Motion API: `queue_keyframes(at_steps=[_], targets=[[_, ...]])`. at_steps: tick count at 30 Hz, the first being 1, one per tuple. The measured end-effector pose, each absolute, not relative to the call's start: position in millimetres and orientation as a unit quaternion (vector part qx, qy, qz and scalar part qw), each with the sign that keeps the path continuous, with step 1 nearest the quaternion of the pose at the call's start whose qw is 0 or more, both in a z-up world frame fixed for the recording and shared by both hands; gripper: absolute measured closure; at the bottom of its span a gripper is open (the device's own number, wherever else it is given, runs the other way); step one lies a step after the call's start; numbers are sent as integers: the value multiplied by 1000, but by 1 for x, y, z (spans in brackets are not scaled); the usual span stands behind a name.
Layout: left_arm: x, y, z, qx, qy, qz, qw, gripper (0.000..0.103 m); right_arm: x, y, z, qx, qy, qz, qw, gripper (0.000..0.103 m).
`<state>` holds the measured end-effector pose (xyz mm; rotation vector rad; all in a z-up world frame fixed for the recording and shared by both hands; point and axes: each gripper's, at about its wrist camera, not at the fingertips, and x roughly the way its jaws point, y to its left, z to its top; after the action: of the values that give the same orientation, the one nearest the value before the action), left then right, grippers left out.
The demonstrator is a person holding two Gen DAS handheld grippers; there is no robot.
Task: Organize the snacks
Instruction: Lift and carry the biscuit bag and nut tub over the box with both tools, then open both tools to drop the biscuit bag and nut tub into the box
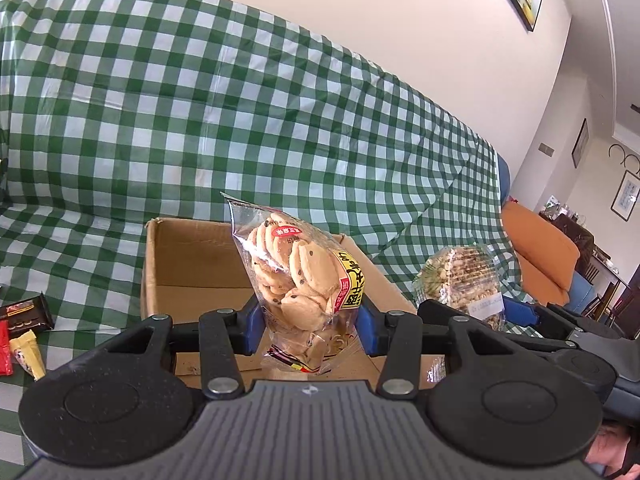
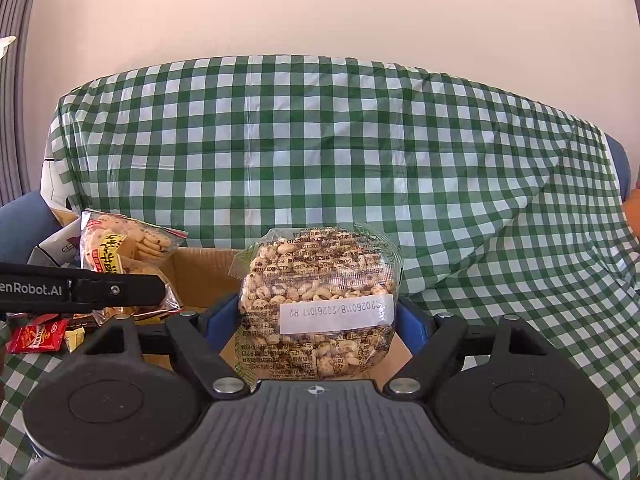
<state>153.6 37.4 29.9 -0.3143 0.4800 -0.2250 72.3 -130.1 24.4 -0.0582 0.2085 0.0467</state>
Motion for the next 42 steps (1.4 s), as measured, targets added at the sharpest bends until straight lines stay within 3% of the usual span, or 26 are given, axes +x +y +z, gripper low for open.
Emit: queue_keyframes(at_steps=[42], targets=[[158, 26, 33, -145, 235, -120, 954, 52, 88, -140, 17, -38, 115, 26, 992, 21]])
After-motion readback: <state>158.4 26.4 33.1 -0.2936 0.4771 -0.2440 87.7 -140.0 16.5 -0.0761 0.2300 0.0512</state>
